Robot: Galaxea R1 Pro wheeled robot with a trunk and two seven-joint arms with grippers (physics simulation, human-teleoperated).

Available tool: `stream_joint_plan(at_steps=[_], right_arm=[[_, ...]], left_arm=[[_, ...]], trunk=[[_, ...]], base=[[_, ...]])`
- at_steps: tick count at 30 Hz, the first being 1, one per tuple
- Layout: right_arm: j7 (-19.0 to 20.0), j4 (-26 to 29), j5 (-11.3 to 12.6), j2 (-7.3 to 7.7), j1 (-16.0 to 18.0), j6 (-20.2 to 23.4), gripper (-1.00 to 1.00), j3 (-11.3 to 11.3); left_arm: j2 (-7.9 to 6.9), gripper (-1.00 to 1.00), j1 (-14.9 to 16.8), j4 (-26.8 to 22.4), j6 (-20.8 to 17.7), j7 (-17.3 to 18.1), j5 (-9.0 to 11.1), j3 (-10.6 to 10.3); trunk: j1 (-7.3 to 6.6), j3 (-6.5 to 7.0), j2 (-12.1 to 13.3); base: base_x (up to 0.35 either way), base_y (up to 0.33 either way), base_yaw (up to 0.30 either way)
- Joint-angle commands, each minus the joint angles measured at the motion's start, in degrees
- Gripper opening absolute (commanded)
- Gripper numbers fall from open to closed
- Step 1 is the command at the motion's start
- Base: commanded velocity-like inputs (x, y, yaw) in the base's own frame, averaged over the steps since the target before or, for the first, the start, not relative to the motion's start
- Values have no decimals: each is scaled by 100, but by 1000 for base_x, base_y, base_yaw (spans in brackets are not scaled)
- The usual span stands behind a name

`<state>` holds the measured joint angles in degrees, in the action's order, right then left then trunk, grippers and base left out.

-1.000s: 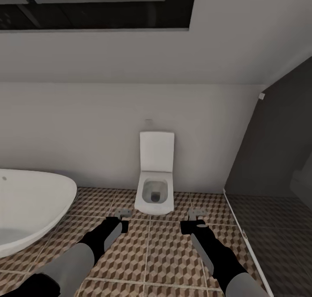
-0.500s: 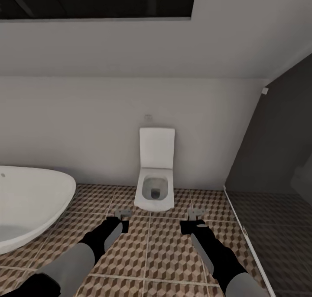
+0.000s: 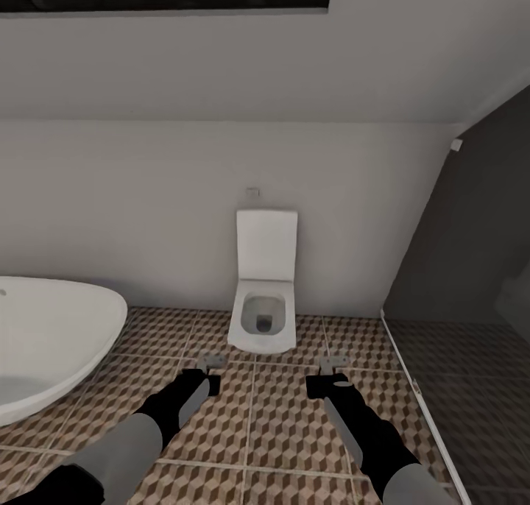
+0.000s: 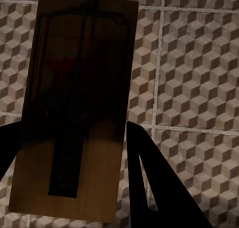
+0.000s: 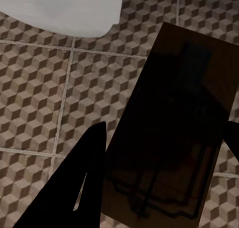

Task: Take the four mousetraps from the cabinet in the bathroom and place them on the bathroom floor. Make sure all four end up on the same floor surface, and ensure that at least two of them are either under or directly next to the same bathroom sink.

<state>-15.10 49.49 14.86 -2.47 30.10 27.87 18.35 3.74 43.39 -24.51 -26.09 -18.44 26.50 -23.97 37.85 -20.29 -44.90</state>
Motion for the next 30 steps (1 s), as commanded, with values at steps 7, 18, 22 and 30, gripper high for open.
stream_joint_plan(at_steps=[7, 18, 22, 30], right_arm=[[-55, 8, 61, 1, 5, 16, -100, 28], [-55, 8, 61, -6, 5, 16, -100, 28], [-55, 8, 61, -7, 5, 16, -100, 28], [-55, 8, 61, -9, 5, 16, -100, 34]], left_arm=[[0, -100, 3, -10, -20, -45, 39, -149], [15, -100, 3, -10, -19, -44, 39, -198], [66, -100, 3, -3, -19, -45, 39, -203], [82, -100, 3, -2, -19, -46, 39, -204]], trunk=[[155, -198, -289], [397, -495, -730], [485, -603, -891], [660, -820, -1211]], base=[[0, 0, 0], [0, 0, 0], [0, 0, 0], [0, 0, 0]])
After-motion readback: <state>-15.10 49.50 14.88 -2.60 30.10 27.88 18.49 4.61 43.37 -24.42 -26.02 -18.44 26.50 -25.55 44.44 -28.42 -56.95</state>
